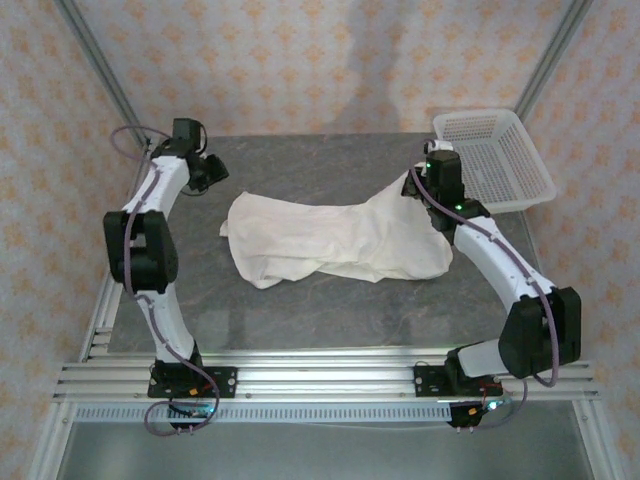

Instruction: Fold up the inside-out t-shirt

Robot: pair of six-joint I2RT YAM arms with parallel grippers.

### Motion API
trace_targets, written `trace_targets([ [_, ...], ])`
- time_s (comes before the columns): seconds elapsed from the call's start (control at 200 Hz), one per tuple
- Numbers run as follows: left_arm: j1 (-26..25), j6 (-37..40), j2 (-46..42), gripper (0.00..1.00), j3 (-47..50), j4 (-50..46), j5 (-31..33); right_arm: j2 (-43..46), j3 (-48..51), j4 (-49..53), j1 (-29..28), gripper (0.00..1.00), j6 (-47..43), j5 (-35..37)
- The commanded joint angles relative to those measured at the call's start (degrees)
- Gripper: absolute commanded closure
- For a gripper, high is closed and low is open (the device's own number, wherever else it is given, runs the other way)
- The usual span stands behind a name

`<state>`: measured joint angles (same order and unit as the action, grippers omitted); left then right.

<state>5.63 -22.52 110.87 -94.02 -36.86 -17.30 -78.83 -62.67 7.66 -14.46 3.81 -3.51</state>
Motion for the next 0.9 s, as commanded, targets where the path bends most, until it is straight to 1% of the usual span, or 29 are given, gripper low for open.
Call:
trace_targets([
  [0.0,0.08,2.47,-2.73,0.63,5.48,-2.29,-6.71,2.62,0.43,0.28,0.31,1.00,2.34,-4.55],
  [0.1,0.06,2.92,-1.80,0.63,7.13,0.49,-12.45,2.96,0.36,1.16,0.33,1.00,1.60,-4.98],
  [0.16,0.00,3.18,1.08,0.63,6.80,1.87,-14.49,3.13,0.12,1.86,0.26,1.00,1.24,-4.66],
  [0.23,-0.12,3.52,3.70,0.63,5.09,1.63,-15.14,3.48,0.01,2.26,0.31,1.00,0.93,-4.82],
  [0.31,-0.09,3.85,6.18,0.63,3.05,0.54,-14.02,3.92,0.31,2.33,0.38,1.00,0.93,-4.98],
  [0.45,-0.18,4.54,8.51,0.64,1.43,0.04,-13.99,4.10,0.89,2.22,0.28,1.00,1.26,-5.27],
  [0.525,-0.20,4.68,8.84,0.65,2.18,1.11,-14.43,3.99,0.98,2.17,0.35,1.00,1.29,-5.56],
  [0.65,-0.18,5.70,8.71,0.65,2.50,-0.02,-10.90,3.61,0.63,2.42,0.35,1.00,1.25,-5.84],
  [0.806,-0.01,7.06,7.17,0.62,2.79,-0.88,-2.72,3.42,0.50,2.51,0.34,1.00,1.16,-6.33],
  [0.896,0.00,7.76,7.57,0.62,2.62,-0.72,-3.47,3.32,0.45,2.53,0.31,1.00,1.19,-6.26],
])
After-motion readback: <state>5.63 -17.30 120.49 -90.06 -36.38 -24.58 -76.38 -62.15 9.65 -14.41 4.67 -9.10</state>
